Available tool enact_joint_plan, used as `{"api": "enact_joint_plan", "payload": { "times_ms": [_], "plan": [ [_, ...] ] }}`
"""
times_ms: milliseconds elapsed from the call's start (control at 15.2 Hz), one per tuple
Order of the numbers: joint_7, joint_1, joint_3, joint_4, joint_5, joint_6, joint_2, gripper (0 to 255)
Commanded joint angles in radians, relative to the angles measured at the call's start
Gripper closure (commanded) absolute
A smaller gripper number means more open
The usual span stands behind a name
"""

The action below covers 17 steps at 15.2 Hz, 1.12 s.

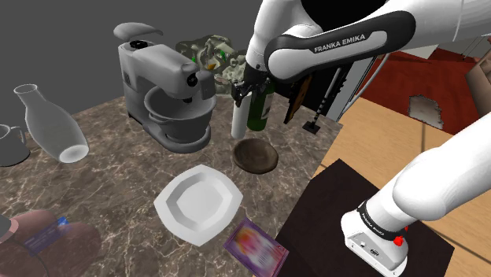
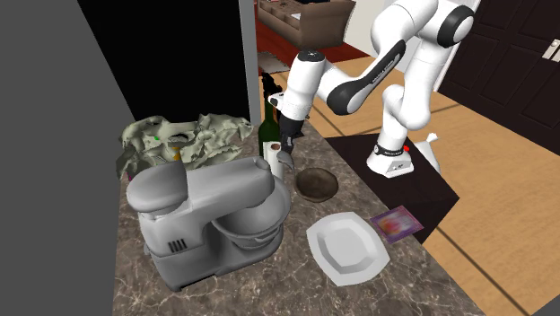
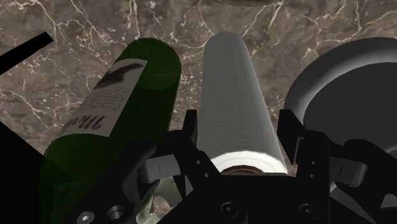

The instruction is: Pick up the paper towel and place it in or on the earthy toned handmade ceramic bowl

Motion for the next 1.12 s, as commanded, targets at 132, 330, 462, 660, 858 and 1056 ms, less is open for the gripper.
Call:
{"api": "enact_joint_plan", "payload": {
  "times_ms": [132, 330, 462, 660, 858, 1056],
  "plan": [
    [0.0, 0.0, 0.0, 0.0, 0.0, 0.0, 0.0, 255],
    [-0.006, 0.0, -0.001, 0.017, 0.006, -0.026, -0.01, 255],
    [-0.011, 0.001, -0.003, 0.035, 0.011, -0.053, -0.019, 255],
    [-0.019, 0.001, -0.005, 0.064, 0.018, -0.093, -0.031, 255],
    [-0.025, 0.002, -0.007, 0.094, 0.024, -0.133, -0.042, 255],
    [-0.031, 0.002, -0.009, 0.127, 0.028, -0.173, -0.05, 255]
  ]
}}
